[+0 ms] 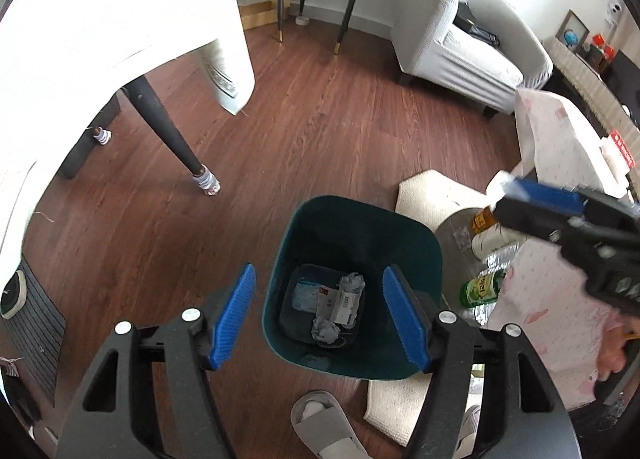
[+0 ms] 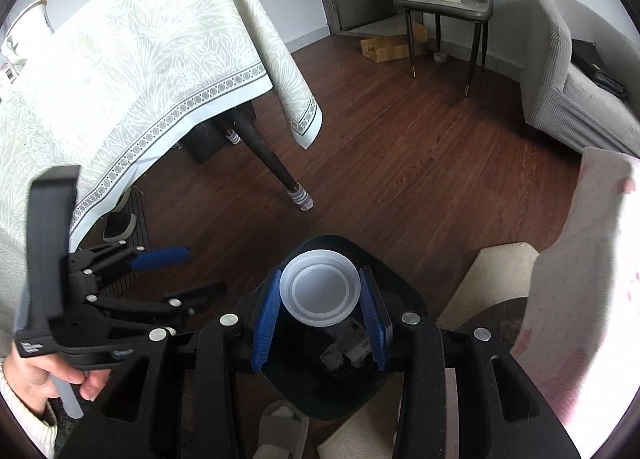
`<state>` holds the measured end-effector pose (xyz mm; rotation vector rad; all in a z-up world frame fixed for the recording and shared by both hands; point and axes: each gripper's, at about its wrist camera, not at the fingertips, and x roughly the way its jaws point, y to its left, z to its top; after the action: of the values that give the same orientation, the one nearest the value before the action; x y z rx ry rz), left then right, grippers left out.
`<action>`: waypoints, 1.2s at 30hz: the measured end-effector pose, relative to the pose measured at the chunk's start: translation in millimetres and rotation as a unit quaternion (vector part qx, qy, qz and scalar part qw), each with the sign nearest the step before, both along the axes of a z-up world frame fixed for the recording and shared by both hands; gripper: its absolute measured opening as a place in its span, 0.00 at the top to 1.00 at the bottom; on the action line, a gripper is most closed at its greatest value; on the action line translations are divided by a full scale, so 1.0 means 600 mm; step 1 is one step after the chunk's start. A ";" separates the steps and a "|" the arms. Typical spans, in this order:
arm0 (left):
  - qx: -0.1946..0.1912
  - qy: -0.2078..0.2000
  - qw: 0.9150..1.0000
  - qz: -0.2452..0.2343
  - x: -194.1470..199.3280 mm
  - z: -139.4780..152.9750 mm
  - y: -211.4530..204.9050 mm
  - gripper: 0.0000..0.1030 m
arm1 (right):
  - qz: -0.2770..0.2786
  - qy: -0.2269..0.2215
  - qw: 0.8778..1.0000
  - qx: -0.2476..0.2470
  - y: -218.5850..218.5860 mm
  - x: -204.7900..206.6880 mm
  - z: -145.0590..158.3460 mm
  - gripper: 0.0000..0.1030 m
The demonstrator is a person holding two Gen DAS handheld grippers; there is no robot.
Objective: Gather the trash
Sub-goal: 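Lower the white lid into the green bin and open the right tool, then withdraw both tools from the bin back over the table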
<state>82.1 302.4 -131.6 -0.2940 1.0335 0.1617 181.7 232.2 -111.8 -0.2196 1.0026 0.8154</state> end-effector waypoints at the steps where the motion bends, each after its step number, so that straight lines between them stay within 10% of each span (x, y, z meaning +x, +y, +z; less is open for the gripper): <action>1: -0.001 -0.001 1.000 0.002 -0.002 0.003 0.004 0.35 | 0.001 0.002 1.000 -0.002 0.005 0.000 -0.004 0.62; 19: -0.003 -0.049 0.998 0.032 -0.039 0.062 0.044 0.59 | 0.031 0.035 0.997 -0.068 0.081 -0.017 -0.112 0.61; 24: -0.008 -0.076 0.997 0.029 -0.042 0.091 0.036 0.63 | 0.040 0.033 0.995 -0.088 0.085 -0.028 -0.129 0.48; 36: -0.005 -0.129 0.992 0.000 -0.037 0.164 -0.023 0.64 | 0.031 0.015 0.997 -0.066 0.034 -0.034 -0.076 0.48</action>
<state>60.0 288.3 -32.9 -0.3150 0.7772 0.1152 161.5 252.9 -157.1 -0.3538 1.0824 0.8116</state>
